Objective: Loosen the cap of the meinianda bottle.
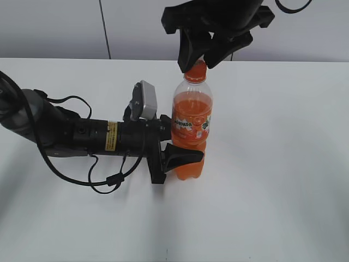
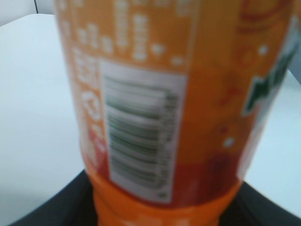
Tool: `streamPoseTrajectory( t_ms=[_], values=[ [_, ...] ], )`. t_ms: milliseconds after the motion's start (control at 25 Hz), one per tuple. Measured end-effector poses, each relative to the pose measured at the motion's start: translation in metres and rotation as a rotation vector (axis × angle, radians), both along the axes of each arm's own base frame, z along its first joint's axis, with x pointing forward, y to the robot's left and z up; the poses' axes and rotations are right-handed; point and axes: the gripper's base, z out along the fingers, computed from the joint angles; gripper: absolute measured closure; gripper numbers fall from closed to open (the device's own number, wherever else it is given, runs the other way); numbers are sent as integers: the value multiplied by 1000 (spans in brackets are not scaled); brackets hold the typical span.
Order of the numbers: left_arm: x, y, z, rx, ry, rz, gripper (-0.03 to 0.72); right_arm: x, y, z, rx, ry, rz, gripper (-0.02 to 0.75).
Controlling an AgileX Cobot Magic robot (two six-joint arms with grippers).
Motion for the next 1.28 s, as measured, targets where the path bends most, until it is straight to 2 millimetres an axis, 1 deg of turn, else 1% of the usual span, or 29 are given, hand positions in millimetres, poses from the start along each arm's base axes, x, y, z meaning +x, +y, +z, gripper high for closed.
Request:
streamPoseTrajectory(
  t_ms=[360,480,680,840,960,1040,1120,1280],
  values=[
    [0,0,0,0,-1,0,297,-1,-1,0,-12,4,4,377],
    [0,0,0,0,-1,0,297,-2,-1,-1,-13,18,6,399],
    [0,0,0,-1,-2,0,297,-2,0,-1,-9,26,6,460],
    [0,0,0,0,-2,0,297,-2,0,-1,-17,13,45,465],
    [0,0,0,0,-2,0,297,-2,0,-1,-42,-29,163,465],
    [0,0,0,0,-2,0,297,-3,0,-1,-64,-67,275,465],
    [0,0,0,0,-2,0,297,-3,0,-1,-93,-115,409,465],
    [0,0,0,0,-2,0,297,-3,0,-1,-171,-244,765,466]
  ],
)
